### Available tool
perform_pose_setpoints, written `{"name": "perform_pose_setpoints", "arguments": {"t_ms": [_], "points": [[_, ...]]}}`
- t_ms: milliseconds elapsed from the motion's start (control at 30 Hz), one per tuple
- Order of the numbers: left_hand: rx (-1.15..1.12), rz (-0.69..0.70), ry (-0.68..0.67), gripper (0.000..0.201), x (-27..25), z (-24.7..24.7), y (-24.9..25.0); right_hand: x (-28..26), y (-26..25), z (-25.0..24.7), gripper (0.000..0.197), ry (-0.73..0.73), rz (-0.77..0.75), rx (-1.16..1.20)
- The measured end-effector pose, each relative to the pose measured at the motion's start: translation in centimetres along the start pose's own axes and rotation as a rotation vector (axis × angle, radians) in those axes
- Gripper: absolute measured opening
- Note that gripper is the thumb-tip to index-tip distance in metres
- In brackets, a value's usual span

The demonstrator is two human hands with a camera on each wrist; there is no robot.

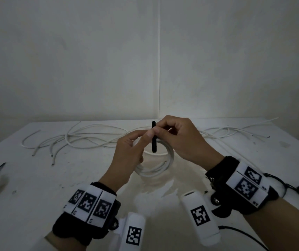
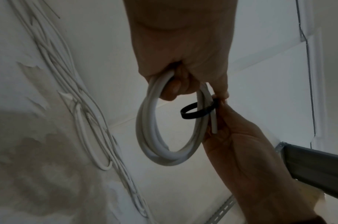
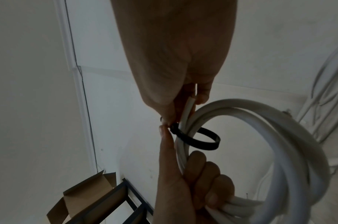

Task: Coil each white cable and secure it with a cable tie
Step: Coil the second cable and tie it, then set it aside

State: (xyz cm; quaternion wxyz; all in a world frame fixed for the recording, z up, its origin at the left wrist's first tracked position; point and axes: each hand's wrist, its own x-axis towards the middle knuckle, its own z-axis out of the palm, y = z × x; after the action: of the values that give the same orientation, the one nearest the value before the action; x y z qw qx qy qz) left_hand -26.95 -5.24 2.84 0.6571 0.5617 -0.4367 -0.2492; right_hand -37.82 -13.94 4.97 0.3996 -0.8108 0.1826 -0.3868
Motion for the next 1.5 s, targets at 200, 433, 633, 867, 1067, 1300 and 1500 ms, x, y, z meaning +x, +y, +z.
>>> {"name": "perform_pose_setpoints", "arguments": {"t_ms": [200,433,633,867,1067,1300,1500], "points": [[-0.035,-0.002,0.028,0.012,0.4,0.8,0.3,-0.1,-0.3,-0.4,0.019,0.076,-0.027,-0.001],[0.018,0.002,0.002,0.014,0.1,1.9,0.3,0.9,-1.2,-2.0,0.022,0.252,0.053,0.102],[0.007,-0.019,0.027,0.013,0.0,2.0,0.2,1.0,-1.2,-2.3,0.014,0.122,0.113,0.214],[-0.015,-0.027,0.025,0.020,0.1,2.8,0.4,0.0,-0.1,-1.3,0.021,0.123,0.020,0.052],[0.008,0.036,-0.016,0.021,0.2,2.9,0.9,0.0,-0.6,-1.0,0.015,0.252,-0.041,-0.078],[0.041,0.092,-0.004,0.023,0.2,2.6,1.2,0.9,-1.1,-0.5,0.017,0.347,-0.038,-0.020],[0.055,0.102,0.019,0.014,0.4,2.0,1.3,1.0,-0.7,-0.7,0.021,0.238,-0.032,0.051]]}}
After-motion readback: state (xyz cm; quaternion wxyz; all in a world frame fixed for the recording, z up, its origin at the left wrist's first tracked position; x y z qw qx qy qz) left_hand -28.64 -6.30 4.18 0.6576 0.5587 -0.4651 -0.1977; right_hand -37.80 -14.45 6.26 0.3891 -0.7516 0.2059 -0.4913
